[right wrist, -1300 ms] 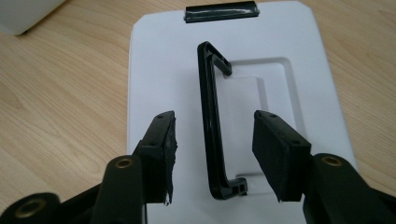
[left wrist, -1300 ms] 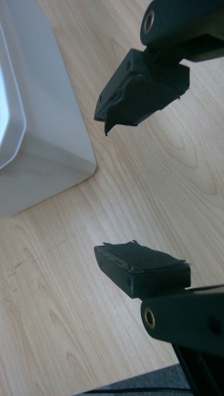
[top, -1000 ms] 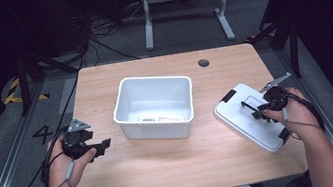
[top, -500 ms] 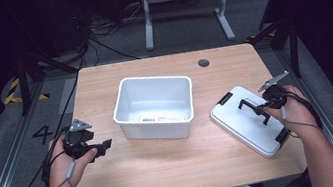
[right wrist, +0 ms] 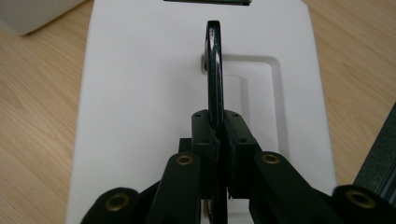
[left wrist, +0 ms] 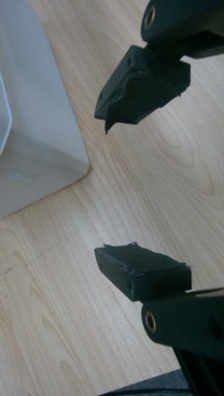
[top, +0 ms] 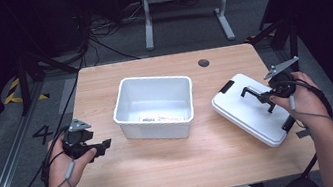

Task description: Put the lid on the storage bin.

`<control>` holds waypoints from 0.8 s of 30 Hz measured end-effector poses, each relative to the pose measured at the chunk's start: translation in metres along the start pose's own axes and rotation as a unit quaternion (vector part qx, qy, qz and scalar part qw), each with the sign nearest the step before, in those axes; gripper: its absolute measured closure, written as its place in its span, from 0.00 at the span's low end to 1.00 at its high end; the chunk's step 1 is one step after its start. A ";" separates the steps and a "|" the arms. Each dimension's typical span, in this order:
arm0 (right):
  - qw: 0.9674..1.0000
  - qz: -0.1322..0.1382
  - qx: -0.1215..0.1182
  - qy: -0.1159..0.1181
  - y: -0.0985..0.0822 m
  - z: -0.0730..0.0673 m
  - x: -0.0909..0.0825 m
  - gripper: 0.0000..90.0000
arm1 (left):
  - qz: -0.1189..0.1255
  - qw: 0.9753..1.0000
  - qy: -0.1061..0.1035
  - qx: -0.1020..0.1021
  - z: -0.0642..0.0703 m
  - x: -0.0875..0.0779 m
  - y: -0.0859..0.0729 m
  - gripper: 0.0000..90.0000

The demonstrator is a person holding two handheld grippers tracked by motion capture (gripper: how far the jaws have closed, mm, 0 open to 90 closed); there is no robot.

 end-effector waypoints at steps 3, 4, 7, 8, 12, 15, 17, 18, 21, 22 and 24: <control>1.000 0.011 0.003 0.005 0.004 0.002 -0.007 0.95 | -0.001 1.000 0.000 0.000 0.000 0.000 0.000 0.32; 1.000 0.018 0.002 0.010 0.006 0.004 -0.012 0.95 | 0.000 1.000 0.002 0.000 -0.001 0.000 0.000 0.32; 0.999 0.032 -0.002 0.007 0.012 0.006 -0.025 0.95 | -0.003 1.000 0.001 0.000 -0.001 0.000 0.000 0.32; 0.999 0.032 -0.002 0.007 0.012 0.006 -0.025 0.95 | -0.003 1.000 0.001 0.000 -0.001 0.000 0.000 0.32; 0.999 0.035 -0.008 0.002 0.017 0.007 -0.033 0.95 | 0.000 1.000 -0.001 0.000 0.000 0.000 0.000 0.32; 0.999 0.040 -0.013 -0.002 0.022 0.007 -0.039 0.95 | 0.001 1.000 0.000 0.002 0.000 -0.001 0.000 0.32; 0.999 0.046 -0.018 -0.001 0.027 0.006 -0.041 0.95 | 0.003 1.000 0.003 0.003 -0.001 -0.001 0.000 0.32; 0.999 0.048 -0.021 0.001 0.030 0.005 -0.042 0.95 | 0.002 1.000 0.002 0.003 -0.001 -0.002 -0.001 0.32; 0.998 0.052 -0.038 0.005 0.042 0.000 -0.045 0.95 | 0.003 1.000 0.004 0.001 -0.001 -0.005 -0.003 0.32; 0.998 0.053 -0.044 0.005 0.047 -0.003 -0.046 0.95 | 0.008 1.000 0.007 0.003 -0.002 -0.005 -0.004 0.32; 0.997 0.057 -0.051 0.007 0.055 -0.006 -0.048 0.95 | 0.007 1.000 0.008 0.000 -0.002 -0.007 -0.006 0.32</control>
Point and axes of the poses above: each handheld gripper's, and its own axes: x roughly forward along the jaws, y roughly out of its top, z roughly to its right, the point moved 3 cm from there along x, roughly forward along the jaws, and after that the axes turned 11 degrees about -y, right-handed, at the moved point
